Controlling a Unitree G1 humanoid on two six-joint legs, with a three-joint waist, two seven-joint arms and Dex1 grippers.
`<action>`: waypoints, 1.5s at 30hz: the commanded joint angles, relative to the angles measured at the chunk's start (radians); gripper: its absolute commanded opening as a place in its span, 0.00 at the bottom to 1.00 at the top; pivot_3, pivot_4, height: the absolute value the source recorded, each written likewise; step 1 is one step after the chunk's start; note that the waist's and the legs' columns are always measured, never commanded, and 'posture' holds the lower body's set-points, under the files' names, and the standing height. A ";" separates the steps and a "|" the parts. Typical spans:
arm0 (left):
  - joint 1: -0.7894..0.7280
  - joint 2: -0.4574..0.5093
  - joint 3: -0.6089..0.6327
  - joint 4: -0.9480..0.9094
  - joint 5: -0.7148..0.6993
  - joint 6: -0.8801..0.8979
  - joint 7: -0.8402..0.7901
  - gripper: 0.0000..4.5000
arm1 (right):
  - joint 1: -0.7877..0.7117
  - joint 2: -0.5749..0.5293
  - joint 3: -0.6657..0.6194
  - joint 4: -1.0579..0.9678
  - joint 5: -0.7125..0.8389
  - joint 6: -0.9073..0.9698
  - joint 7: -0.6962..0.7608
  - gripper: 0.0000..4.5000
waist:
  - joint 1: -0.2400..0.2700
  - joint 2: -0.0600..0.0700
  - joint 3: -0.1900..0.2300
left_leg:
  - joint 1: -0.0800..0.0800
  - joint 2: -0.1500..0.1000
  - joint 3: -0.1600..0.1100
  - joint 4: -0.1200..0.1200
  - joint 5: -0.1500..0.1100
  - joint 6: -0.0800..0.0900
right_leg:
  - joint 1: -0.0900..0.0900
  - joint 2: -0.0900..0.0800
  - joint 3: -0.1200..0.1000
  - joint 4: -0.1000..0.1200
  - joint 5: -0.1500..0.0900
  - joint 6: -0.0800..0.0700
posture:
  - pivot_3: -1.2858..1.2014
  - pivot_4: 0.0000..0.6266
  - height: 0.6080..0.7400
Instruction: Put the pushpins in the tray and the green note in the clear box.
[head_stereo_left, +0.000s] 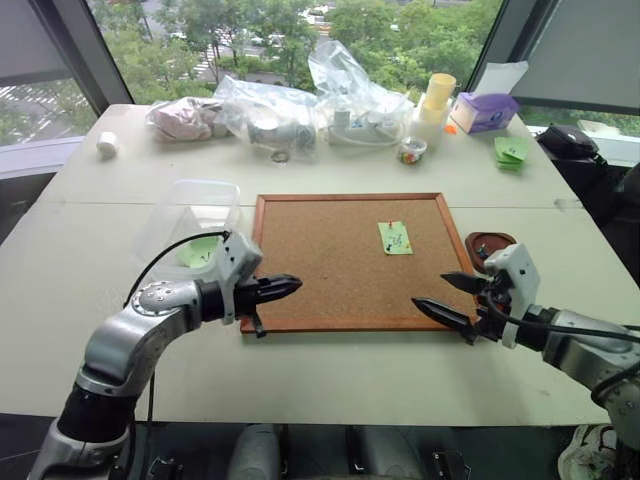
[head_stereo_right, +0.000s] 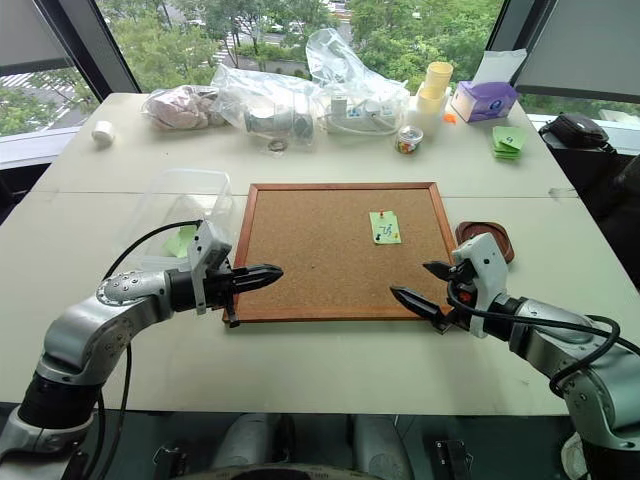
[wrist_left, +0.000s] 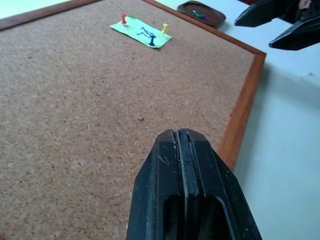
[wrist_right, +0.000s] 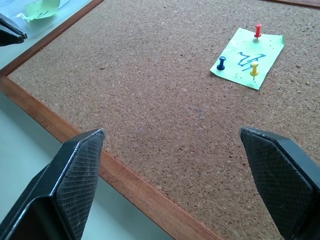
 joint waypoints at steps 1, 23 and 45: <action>-0.008 0.014 0.014 -0.025 -0.014 -0.007 -0.015 0.00 | -0.016 -0.005 0.001 -0.006 -0.007 -0.024 0.010 0.99 | 0.000 0.000 0.000 | 0.000 0.000 0.000 0.000 0.000 0.000 | 0.000 0.000 0.000 0.000 0.000 0.000 | 0.52 0.24 0.99; -0.137 -0.015 -0.019 0.074 0.028 -0.055 -0.009 0.00 | -0.094 0.063 0.043 0.023 -0.111 -0.067 -0.091 0.99 | 0.001 0.000 0.000 | 0.000 0.000 0.000 0.000 0.000 0.000 | 0.000 0.000 0.000 0.000 0.000 0.000 | 0.52 0.24 0.99; -0.230 -0.083 -0.288 0.388 0.413 -0.266 -0.039 0.00 | -0.743 0.375 0.268 0.927 -0.488 -0.454 -0.174 0.99 | -0.003 0.001 0.000 | -0.005 0.000 0.005 0.001 0.004 -0.006 | -0.008 0.001 0.002 0.002 0.000 0.000 | 0.52 0.24 0.99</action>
